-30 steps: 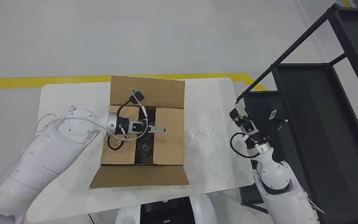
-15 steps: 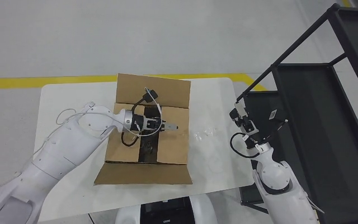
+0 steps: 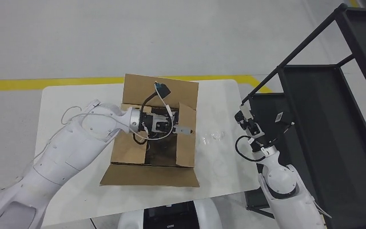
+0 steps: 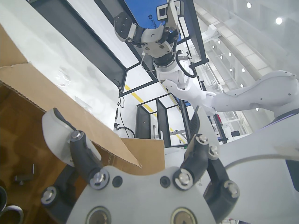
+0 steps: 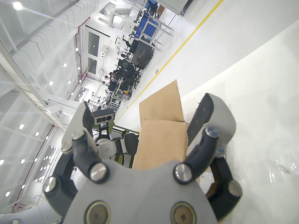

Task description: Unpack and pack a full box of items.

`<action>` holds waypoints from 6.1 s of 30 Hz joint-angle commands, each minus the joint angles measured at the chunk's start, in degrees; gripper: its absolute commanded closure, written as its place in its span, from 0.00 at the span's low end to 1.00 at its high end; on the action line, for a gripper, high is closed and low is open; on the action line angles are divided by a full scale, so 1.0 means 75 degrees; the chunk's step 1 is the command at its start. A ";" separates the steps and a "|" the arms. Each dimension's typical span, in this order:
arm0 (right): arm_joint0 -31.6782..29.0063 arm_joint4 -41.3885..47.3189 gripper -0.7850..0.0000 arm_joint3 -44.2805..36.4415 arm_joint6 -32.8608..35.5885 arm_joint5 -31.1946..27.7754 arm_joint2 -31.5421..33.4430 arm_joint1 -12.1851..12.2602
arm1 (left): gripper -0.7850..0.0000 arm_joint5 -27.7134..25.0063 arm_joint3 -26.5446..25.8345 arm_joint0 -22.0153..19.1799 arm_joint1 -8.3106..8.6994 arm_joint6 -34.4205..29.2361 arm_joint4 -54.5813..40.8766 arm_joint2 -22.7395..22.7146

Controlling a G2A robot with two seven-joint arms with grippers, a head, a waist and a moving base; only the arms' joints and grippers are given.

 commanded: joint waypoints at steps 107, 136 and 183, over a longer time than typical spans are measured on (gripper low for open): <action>-0.0316 0.5392 0.00 0.1299 0.1964 -0.0046 0.0710 -0.0190 | 0.00 -0.0013 0.3143 -0.1316 -0.3016 -0.0808 0.0419 0.1739; -0.0030 0.5527 0.00 0.1715 0.3010 0.0781 0.0025 -0.0234 | 0.00 -0.0633 0.3669 -0.1043 -0.3123 -0.0738 0.0477 0.0722; -0.1466 0.6101 0.00 0.0243 0.4590 0.0041 0.0802 -0.0175 | 0.00 -0.0610 0.5695 -0.1532 -0.4049 -0.1347 0.0439 0.0839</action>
